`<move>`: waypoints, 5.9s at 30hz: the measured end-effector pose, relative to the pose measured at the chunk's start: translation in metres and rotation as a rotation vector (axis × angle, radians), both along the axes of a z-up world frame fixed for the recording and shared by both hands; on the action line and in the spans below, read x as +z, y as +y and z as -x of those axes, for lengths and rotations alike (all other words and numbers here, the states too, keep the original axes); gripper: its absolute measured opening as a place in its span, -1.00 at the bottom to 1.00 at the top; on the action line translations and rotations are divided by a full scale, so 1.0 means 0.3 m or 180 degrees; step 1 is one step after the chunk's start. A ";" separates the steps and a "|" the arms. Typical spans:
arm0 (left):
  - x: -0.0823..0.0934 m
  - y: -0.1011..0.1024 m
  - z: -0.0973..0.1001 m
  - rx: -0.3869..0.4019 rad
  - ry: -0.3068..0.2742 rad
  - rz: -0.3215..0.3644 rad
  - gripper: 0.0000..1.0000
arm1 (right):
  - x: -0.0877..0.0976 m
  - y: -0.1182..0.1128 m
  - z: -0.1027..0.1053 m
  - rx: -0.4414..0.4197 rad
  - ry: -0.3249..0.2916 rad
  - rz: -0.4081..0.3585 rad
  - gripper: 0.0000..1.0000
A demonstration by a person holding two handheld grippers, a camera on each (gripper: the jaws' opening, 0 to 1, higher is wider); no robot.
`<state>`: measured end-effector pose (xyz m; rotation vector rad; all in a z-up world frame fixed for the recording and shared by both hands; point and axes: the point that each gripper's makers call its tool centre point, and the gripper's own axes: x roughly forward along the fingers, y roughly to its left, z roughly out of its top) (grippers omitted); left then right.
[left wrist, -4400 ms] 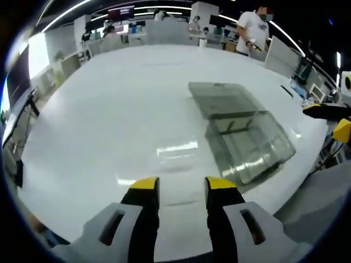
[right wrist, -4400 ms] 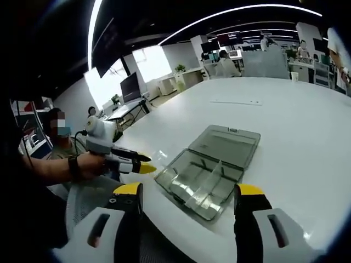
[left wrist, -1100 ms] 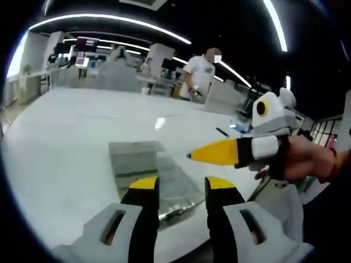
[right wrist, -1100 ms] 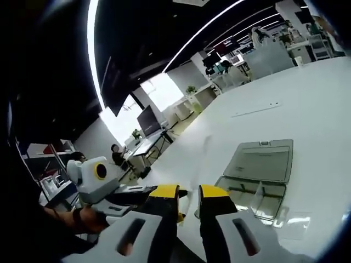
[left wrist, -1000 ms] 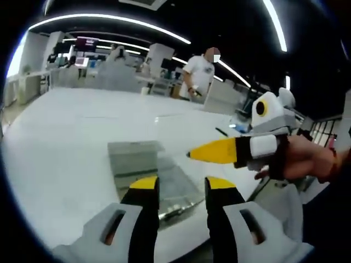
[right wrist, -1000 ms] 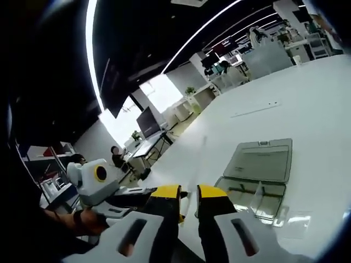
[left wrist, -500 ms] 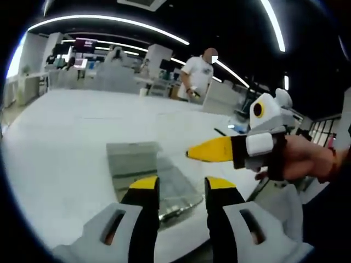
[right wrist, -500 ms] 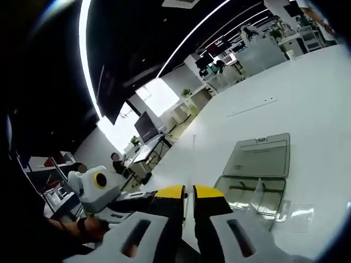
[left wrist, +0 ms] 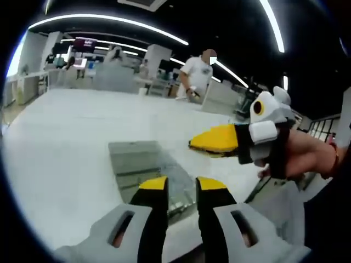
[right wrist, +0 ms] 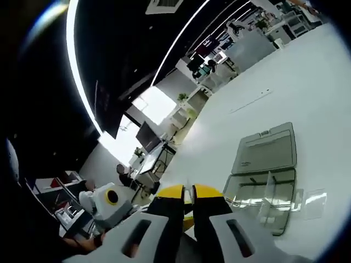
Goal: Insert the divider into the dual guide fixture by aligning both edges with the guide slots and pushing it downward to the bottom, including one-sided entry, uneven engagement, binding, and posture correction.
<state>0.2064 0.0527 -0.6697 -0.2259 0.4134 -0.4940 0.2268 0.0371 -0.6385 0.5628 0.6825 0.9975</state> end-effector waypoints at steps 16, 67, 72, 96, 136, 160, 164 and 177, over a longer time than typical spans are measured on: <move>0.028 0.022 0.020 -0.0028 -0.0084 0.0162 -0.43 | -0.026 0.001 -0.008 -0.0201 0.0012 0.0299 -1.00; -0.002 0.178 0.058 -0.0644 -0.0102 0.0099 0.04 | -0.189 -0.005 -0.057 -0.1001 0.0760 0.0881 -1.00; -0.014 0.199 0.054 -0.0737 -0.0119 -0.0051 0.09 | -0.207 -0.008 -0.056 -0.1072 0.0860 0.0922 -1.00; -0.058 0.217 0.031 -0.1044 -0.0193 -0.0190 0.33 | -0.306 0.007 -0.055 -0.1123 0.1070 0.1335 -1.00; -0.042 0.293 -0.026 -0.0731 -0.0154 0.0257 0.31 | -0.399 0.020 -0.066 -0.0294 0.0740 0.2571 -1.00; -0.053 0.295 -0.031 -0.0711 -0.0096 0.0293 0.30 | -0.376 0.005 -0.083 0.0100 0.1282 0.2602 -1.00; -0.057 0.300 -0.031 -0.0689 -0.0082 0.0304 0.30 | -0.377 0.004 -0.080 0.0152 0.1285 0.2672 -1.00; -0.057 0.319 -0.028 -0.0565 -0.0054 0.0362 0.29 | -0.410 0.022 -0.070 0.0362 0.1361 0.2823 -1.00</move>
